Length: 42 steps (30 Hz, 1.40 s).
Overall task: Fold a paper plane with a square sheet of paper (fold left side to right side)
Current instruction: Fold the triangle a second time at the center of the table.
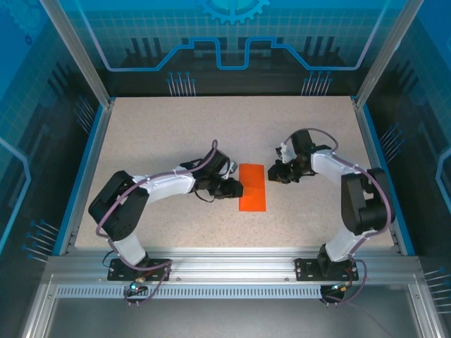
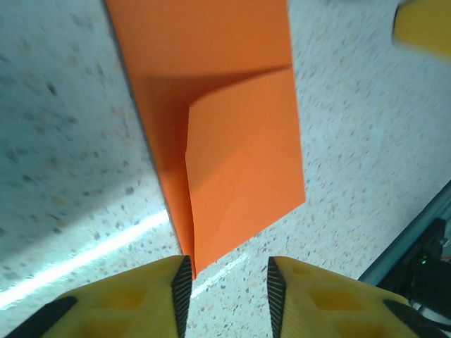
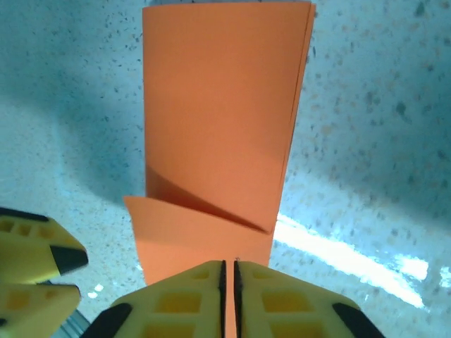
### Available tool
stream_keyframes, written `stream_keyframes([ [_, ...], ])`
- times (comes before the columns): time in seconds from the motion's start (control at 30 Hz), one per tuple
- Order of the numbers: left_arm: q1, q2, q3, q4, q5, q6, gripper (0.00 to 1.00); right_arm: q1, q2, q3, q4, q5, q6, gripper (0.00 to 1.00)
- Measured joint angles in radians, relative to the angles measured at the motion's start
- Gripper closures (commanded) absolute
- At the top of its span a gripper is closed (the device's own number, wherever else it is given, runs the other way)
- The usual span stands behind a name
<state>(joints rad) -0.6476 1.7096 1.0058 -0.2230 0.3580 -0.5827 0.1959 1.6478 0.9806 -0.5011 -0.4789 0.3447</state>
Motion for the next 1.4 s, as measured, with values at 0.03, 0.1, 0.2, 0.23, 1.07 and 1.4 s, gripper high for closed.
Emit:
stream_keyframes([
  [0.03,0.014,-0.004,0.000,0.003,0.002,0.006,0.61,0.000,-0.032,-0.037,0.026,-0.004,0.013,0.74],
  [0.1,0.033,-0.002,0.000,0.006,0.007,0.010,0.61,0.000,-0.082,-0.105,0.068,-0.012,0.036,0.69],
  [0.2,0.049,0.013,0.002,0.024,0.029,0.018,0.60,0.000,-0.159,-0.209,0.122,-0.029,0.077,0.59],
  [0.23,0.049,0.023,0.004,0.030,0.038,0.019,0.60,0.000,-0.184,-0.237,0.136,-0.031,0.089,0.56],
  [1.07,0.048,0.220,0.123,0.090,0.126,0.061,0.69,0.108,-0.306,-0.357,0.285,-0.079,0.214,0.34],
  [1.4,0.048,0.195,0.123,0.043,0.065,0.097,0.61,0.114,-0.300,-0.339,0.282,-0.060,0.212,0.33],
])
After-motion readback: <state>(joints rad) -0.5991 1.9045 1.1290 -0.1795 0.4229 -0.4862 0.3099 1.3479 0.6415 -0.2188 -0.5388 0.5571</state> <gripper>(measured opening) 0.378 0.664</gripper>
